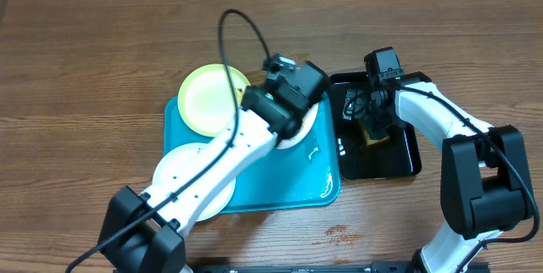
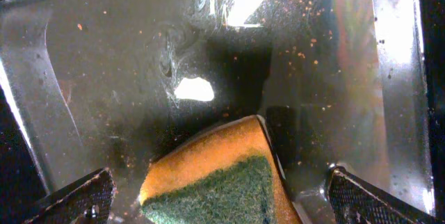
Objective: Clean dirty plates on tray and stack at the side
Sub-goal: 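Lift the cleaned white plate with the left gripper and carry it left off the tray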
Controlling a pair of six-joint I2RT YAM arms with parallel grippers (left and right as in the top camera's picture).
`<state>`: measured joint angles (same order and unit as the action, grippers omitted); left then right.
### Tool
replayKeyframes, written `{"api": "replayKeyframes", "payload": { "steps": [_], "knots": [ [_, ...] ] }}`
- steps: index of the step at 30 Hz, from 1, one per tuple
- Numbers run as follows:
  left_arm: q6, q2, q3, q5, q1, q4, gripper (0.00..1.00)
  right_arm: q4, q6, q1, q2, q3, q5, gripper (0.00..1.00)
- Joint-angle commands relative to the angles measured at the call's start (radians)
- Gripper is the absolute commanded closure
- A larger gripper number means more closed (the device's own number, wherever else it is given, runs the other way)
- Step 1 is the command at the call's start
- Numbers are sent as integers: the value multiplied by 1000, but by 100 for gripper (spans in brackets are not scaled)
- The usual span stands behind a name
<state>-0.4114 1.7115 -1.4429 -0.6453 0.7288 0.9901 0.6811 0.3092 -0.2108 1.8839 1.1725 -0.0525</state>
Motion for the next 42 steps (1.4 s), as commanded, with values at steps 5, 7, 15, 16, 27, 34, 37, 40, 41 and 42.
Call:
{"api": "replayKeyframes", "payload": {
  "steps": [5, 7, 15, 16, 27, 34, 37, 40, 41, 42],
  "knots": [
    [-10, -32, -27, -506, 158, 4, 96, -4, -3, 3, -4, 12, -6, 0],
    [-23, -32, -27, -558, 182, 4, 96, -4, -3, 3, -4, 12, -6, 0],
    [-35, -32, -27, -558, 196, 4, 96, -4, -3, 3, -4, 12, -6, 0],
    [-41, -32, -27, -558, 196, 4, 96, -4, -3, 4, -4, 12, -6, 0],
    [-105, -32, -27, -555, 203, 5, 96, -4, -3, 3, -4, 12, -6, 0],
    [-199, -33, -27, -455, 195, 37, 96, -4, -3, 3, -4, 12, -6, 0],
    [-198, -33, -27, -454, 193, 34, 96, -4, -3, 3, -4, 12, -6, 0],
    [-199, -45, -27, -458, 193, 33, 96, -4, -3, 3, -4, 12, -6, 0],
    [-199, -50, -27, -454, 191, 29, 96, -4, -3, 3, -4, 12, -6, 0],
    [-198, -54, -27, -443, 187, 29, 96, -4, -3, 3, -4, 12, -6, 0]
  ]
}}
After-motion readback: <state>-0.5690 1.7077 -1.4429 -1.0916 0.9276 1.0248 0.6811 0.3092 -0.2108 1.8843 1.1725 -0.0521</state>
